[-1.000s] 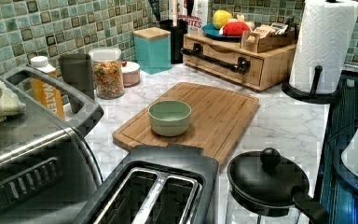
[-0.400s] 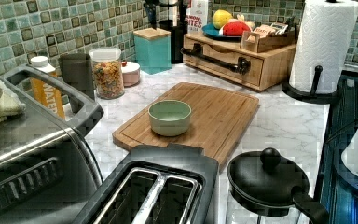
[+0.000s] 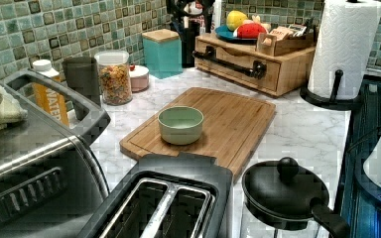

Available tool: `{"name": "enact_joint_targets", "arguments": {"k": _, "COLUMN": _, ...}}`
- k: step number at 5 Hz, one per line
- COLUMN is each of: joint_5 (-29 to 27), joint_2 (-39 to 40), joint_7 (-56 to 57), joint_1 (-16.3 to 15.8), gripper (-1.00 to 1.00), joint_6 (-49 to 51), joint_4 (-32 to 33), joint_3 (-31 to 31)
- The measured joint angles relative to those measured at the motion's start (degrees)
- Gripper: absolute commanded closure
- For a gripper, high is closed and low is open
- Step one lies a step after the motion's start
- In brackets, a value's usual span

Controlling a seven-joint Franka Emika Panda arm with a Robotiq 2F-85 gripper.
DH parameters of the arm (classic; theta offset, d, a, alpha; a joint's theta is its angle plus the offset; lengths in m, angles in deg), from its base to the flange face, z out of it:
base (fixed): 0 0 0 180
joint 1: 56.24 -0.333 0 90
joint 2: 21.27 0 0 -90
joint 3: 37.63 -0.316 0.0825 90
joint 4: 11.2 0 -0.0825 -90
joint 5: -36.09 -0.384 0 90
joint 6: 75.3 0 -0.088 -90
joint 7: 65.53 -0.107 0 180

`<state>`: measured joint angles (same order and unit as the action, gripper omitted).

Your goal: Open the drawer.

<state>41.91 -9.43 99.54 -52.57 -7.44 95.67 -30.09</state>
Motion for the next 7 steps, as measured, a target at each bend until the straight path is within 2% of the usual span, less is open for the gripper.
{"name": "enact_joint_targets", "arguments": {"k": 2, "joint_5": 0.25, "joint_2": 6.96, "joint_7": 5.32, "joint_1": 5.77, "gripper": -1.00, "joint_6": -2.55, "joint_4": -1.18, "joint_3": 1.65}}
{"name": "enact_joint_targets", "arguments": {"k": 3, "joint_5": 1.72, "joint_2": 8.81, "joint_7": 5.26, "joint_1": 7.72, "gripper": -1.00, "joint_6": -8.83, "joint_4": -0.34, "joint_3": 2.11}}
{"name": "enact_joint_targets", "arguments": {"k": 4, "joint_5": 6.98, "joint_2": 8.96, "joint_7": 1.82, "joint_1": 7.88, "gripper": -1.00, "joint_6": -11.93, "joint_4": -0.28, "joint_3": 2.37}}
{"name": "enact_joint_targets", "arguments": {"k": 5, "joint_5": 9.14, "joint_2": 8.85, "joint_7": -0.67, "joint_1": 6.70, "gripper": -1.00, "joint_6": -10.59, "joint_4": -0.50, "joint_3": 2.36}}
{"name": "enact_joint_targets", "arguments": {"k": 7, "joint_5": 9.12, "joint_2": 9.57, "joint_7": -0.59, "joint_1": 5.83, "gripper": -1.00, "joint_6": -10.48, "joint_4": -2.01, "joint_3": 0.49}}
